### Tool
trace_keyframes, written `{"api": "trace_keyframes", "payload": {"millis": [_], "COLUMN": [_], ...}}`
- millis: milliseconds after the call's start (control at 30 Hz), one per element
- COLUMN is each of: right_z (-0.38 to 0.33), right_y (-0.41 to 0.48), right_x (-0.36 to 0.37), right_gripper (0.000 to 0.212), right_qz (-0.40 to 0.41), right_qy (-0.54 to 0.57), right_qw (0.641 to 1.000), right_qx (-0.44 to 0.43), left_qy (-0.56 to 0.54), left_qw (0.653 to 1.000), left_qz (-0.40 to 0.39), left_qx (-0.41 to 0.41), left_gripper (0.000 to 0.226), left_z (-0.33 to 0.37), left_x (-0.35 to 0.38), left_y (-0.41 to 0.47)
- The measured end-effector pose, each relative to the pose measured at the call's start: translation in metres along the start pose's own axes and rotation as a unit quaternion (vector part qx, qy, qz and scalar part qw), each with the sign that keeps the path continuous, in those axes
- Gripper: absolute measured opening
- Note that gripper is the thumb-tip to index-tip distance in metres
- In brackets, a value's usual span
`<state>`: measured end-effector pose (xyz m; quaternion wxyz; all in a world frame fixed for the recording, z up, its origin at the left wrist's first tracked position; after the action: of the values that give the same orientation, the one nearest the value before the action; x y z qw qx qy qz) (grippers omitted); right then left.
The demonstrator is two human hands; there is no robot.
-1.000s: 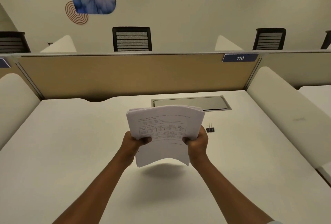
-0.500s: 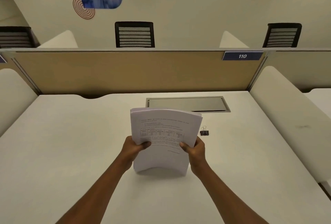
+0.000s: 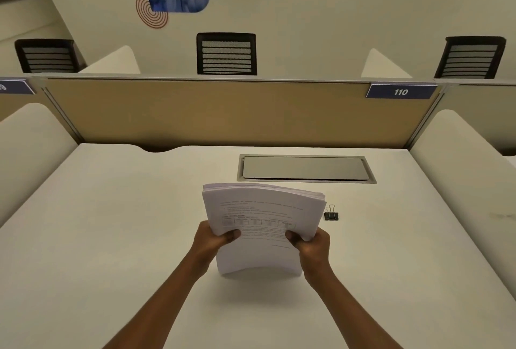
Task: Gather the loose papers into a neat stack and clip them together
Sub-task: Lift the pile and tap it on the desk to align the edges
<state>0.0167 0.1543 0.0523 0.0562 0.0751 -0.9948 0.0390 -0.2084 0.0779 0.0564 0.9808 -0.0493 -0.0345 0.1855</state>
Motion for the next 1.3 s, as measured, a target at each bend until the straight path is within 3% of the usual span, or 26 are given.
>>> {"api": "trace_keyframes", "payload": {"millis": [133, 267, 400, 633, 800, 933, 1100, 1167, 1300], "right_z": [-0.001, -0.001, -0.002, 0.003, 0.002, 0.003, 0.004, 0.005, 0.012], "right_y": [0.001, 0.0, -0.002, -0.001, -0.002, 0.0, 0.004, 0.003, -0.001], "right_x": [0.002, 0.003, 0.002, 0.0, 0.002, 0.002, 0.001, 0.001, 0.001], "right_gripper": [0.034, 0.036, 0.037, 0.04, 0.034, 0.041, 0.038, 0.039, 0.033], "right_qz": [-0.007, -0.015, -0.018, -0.033, -0.041, -0.042, -0.039, -0.045, -0.046], "right_qy": [-0.007, -0.007, 0.0, -0.016, -0.009, -0.012, -0.017, -0.017, -0.01], "right_qw": [1.0, 1.0, 1.0, 0.999, 0.999, 0.999, 0.999, 0.999, 0.999], "right_qx": [-0.014, -0.02, -0.023, -0.016, -0.019, -0.016, -0.003, 0.0, 0.011], "left_qy": [-0.036, -0.039, -0.017, -0.002, -0.002, -0.018, -0.008, 0.004, -0.006], "left_qw": [0.995, 0.979, 0.966, 0.967, 0.97, 0.976, 0.992, 0.996, 0.999], "left_qz": [0.019, 0.094, 0.197, 0.212, 0.193, 0.163, -0.006, -0.028, -0.003], "left_qx": [0.093, 0.177, 0.168, 0.145, 0.146, 0.146, 0.125, 0.081, 0.041], "left_gripper": [0.057, 0.049, 0.052, 0.049, 0.042, 0.054, 0.084, 0.074, 0.046], "left_z": [0.051, 0.094, 0.102, 0.088, 0.087, 0.088, 0.065, 0.048, 0.03], "left_x": [-0.001, 0.0, -0.003, -0.004, -0.001, 0.001, 0.001, 0.002, 0.003], "left_y": [0.005, 0.009, 0.01, 0.01, 0.011, 0.012, 0.013, 0.01, 0.008]}}
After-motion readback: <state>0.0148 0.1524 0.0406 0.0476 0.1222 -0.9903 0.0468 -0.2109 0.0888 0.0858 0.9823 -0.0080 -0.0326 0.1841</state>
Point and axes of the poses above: each hand's wrist, its own y-axis towards the middle knuckle, its own x-axis out of the palm, z = x × y, the point moved 7 cm from there along y, towards the middle knuckle
